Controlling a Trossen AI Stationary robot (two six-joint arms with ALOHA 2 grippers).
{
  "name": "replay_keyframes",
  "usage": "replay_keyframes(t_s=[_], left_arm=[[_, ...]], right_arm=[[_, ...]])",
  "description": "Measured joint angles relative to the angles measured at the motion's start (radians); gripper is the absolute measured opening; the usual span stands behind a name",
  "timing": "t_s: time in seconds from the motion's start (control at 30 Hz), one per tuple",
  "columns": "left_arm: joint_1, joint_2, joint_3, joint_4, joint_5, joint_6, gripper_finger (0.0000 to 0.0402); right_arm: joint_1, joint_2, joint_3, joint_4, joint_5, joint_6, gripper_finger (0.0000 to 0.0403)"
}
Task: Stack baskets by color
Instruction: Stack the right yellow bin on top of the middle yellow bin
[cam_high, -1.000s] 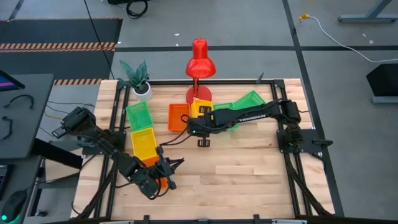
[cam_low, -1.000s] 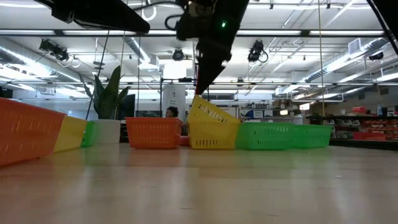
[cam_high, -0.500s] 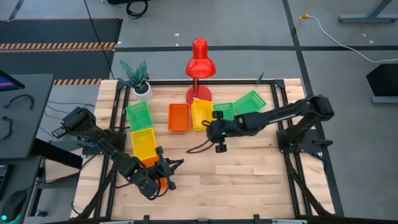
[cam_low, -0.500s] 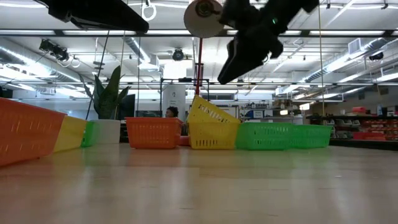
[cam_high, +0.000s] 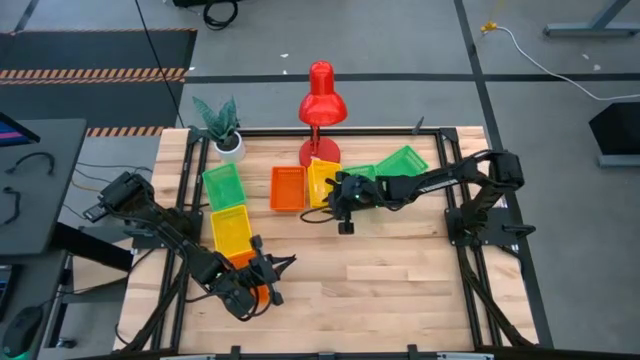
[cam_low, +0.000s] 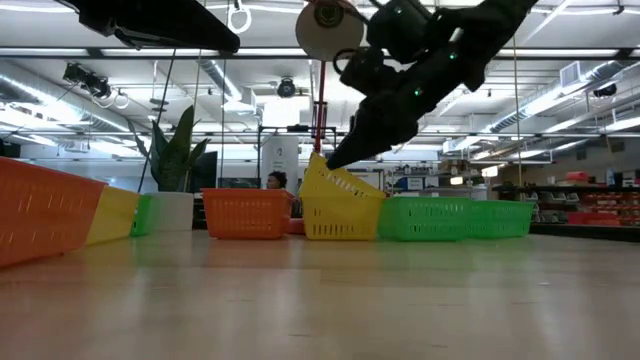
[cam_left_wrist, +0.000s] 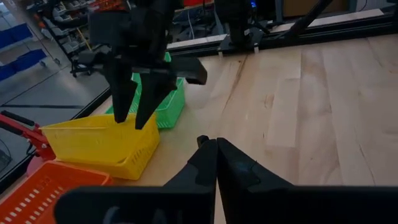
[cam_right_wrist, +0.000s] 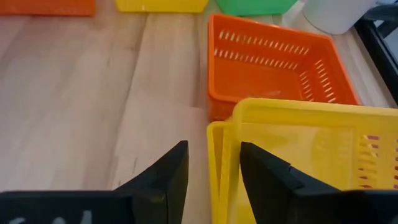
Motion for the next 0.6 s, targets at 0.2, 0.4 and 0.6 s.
replay_keyframes(t_s=[0.2,0.4,0.6], left_arm=[[0.0,0.0,0.0,0.004,0.0,-0.002,0.0021],[0.0,0.0,0.0,0.004,0.001,0.001,0.0012],[0.0,0.0,0.0,0.003,0.001,0.002,0.0007]], right_arm=[[-0.02,0.023,0.009,0.003,0.005,0.003,0.0094],[-0.007,-0.016,0.009,0.006,0.019,0.0,0.0014],[0.004,-0.063,0.014,-0.031,0.08,0.01,0.0021]])
